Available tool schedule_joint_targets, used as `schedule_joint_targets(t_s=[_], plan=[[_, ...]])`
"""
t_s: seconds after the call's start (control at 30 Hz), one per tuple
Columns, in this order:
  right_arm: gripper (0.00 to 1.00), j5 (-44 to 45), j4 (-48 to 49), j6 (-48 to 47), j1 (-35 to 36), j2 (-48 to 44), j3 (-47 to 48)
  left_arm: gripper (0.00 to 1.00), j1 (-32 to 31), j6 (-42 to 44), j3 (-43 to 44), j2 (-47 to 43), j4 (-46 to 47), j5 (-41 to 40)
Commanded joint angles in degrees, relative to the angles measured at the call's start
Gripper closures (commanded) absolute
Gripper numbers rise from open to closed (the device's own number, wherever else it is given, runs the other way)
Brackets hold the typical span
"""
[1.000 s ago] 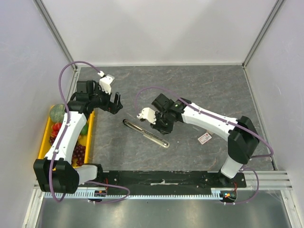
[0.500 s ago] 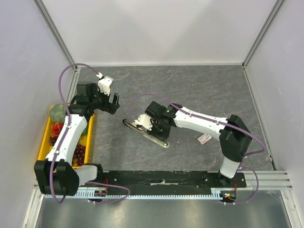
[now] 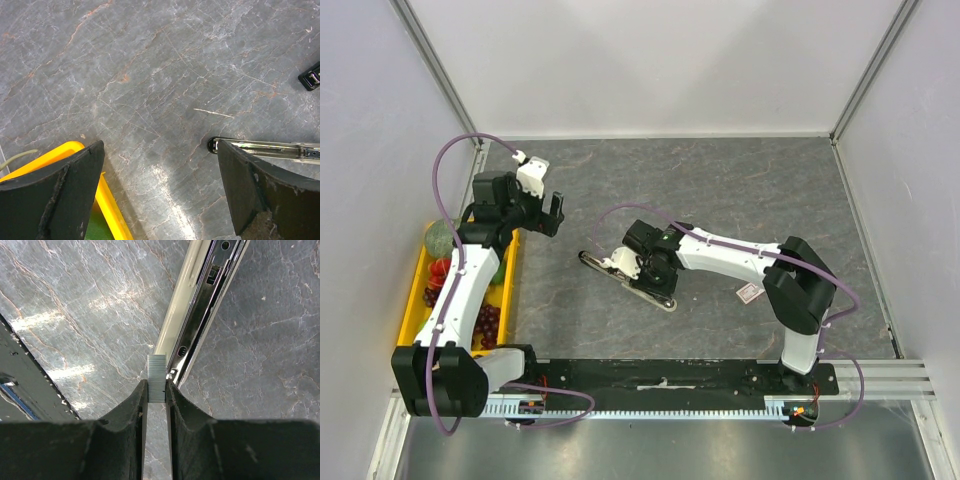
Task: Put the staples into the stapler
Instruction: Install the staple into the stapler.
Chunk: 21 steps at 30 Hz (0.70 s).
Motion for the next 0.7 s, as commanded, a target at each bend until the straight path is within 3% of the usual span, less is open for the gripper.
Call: schedule_joint_targets(t_s=[0.0, 0.67], plan=[[0.74, 0.95, 1.22, 1.18, -0.45, -0.24, 1.41, 0.0, 0.47, -1.01, -0.65, -0.08, 3.31, 0.89], [0.75, 1.39, 1.14, 1.09, -3.35, -0.77, 0.26, 0.0, 0.47, -2.16, -1.88, -0.17, 4.27, 2.92]])
